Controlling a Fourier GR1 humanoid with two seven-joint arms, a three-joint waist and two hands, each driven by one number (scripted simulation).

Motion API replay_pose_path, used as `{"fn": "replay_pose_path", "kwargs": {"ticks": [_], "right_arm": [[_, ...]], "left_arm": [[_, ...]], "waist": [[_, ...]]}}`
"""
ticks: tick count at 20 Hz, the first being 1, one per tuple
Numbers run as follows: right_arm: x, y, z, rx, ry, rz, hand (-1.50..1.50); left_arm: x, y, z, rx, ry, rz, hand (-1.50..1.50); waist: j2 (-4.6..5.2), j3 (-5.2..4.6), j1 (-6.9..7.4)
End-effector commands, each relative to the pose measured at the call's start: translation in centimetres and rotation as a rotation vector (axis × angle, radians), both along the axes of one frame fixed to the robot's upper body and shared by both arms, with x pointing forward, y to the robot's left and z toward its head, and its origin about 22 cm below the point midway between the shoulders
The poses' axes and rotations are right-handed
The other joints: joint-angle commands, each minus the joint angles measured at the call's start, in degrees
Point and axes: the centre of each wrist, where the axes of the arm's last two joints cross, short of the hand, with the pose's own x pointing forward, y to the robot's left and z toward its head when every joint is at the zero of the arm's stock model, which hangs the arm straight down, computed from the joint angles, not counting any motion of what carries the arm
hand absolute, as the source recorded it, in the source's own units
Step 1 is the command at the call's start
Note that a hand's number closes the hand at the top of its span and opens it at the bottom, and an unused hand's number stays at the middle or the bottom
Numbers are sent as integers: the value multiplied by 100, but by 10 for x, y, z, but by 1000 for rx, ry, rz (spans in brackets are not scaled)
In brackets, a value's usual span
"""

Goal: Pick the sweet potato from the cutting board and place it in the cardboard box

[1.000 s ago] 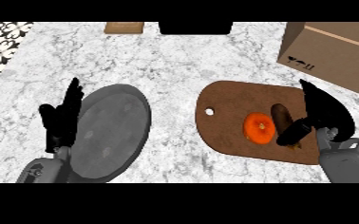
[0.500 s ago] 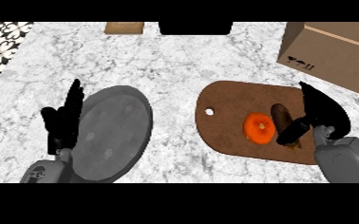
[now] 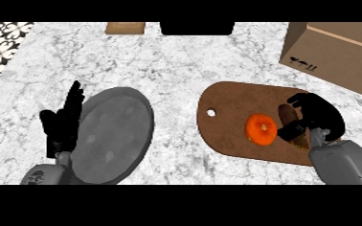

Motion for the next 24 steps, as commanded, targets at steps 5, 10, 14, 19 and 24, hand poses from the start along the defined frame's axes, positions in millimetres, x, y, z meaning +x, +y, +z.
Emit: {"fn": "replay_pose_path", "kwargs": {"ticks": [5,10,14,19,24], "right_arm": [[10,4,-19,-109,-76,25,150],[12,-18,13,-87,-124,143,150],[-15,11,2,-5,-99,533,150],[-36,-17,11,-24,-190,688,150],[-31,-16,71,-51,-346,715,150]], "left_arm": [[-13,-4,1,-14,41,-16,0],[12,-19,-1,-11,32,-13,0],[-4,-7,-13,-13,38,-2,0],[-7,-3,-7,-14,40,21,0],[1,-15,1,0,28,-1,0]], "waist": [[23,-11,28],[26,-13,-25],[18,-10,-37],[6,-11,-55],[7,-13,-38]]}}
